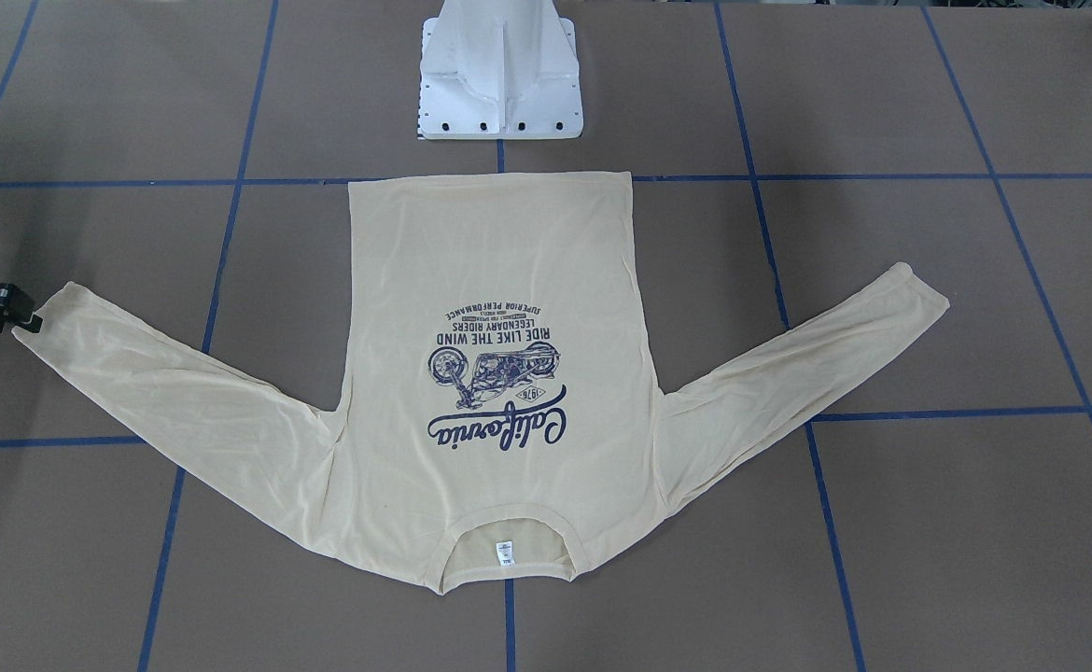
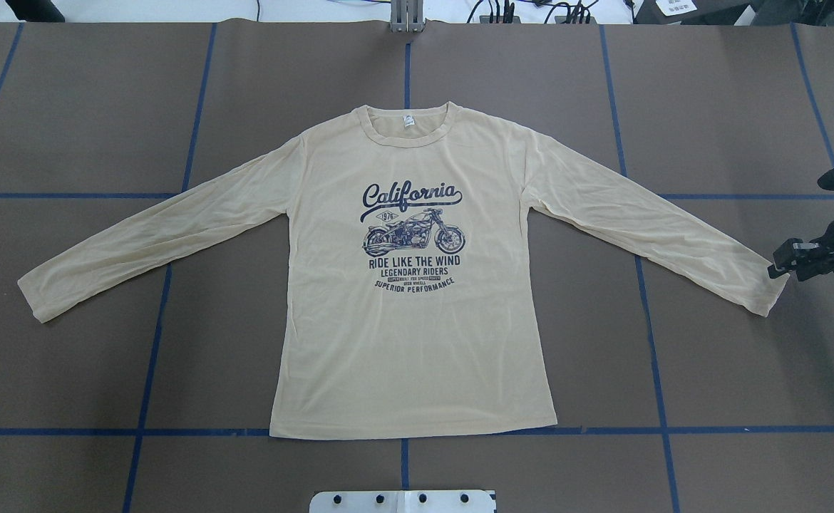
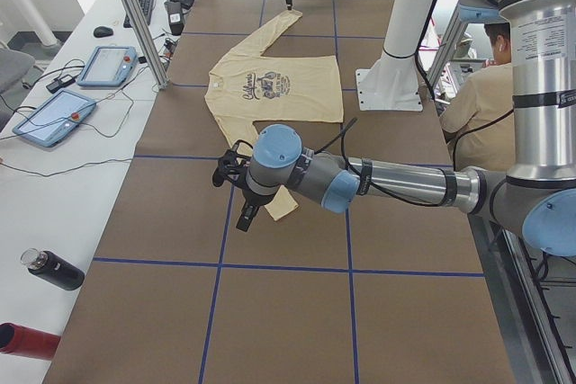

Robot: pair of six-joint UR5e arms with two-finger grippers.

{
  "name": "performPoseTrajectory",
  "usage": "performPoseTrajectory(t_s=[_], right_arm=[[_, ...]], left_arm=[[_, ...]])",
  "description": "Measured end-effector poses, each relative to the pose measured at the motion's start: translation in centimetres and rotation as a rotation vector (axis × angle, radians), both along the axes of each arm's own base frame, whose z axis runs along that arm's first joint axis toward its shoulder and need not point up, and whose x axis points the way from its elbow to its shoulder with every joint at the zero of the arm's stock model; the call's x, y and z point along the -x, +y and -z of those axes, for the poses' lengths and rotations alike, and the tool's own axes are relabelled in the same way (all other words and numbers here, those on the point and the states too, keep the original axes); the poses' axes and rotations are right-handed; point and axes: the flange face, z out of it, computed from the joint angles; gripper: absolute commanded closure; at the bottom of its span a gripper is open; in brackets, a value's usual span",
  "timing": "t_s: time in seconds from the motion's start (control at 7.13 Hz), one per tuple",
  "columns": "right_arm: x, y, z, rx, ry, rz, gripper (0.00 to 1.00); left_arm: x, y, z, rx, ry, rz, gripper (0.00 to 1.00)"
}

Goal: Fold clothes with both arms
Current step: 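Lower the right gripper and grasp the cuff of the nearby sleeve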

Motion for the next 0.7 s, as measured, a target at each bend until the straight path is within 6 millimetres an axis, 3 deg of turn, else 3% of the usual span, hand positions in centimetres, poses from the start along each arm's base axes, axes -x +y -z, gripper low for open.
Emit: performPoseTrajectory(t_s=[0.42, 0.56, 0.7], right_arm=[[0.04, 0.01, -0.21, 0.003, 0.004, 0.000, 0.43], [0.04, 0.02, -0.30, 0.005, 0.004, 0.000, 0.49], [0.02, 0.02, -0.36, 0.006, 0.005, 0.000, 0.68]], left_arm=[[-0.01, 0.01, 0.10, -0.003, 0.001, -0.001, 0.00], [-0.01, 0.01, 0.14, -0.003, 0.001, -0.001, 0.00], [-0.01, 0.01, 0.16, -0.004, 0.001, 0.000, 0.00]])
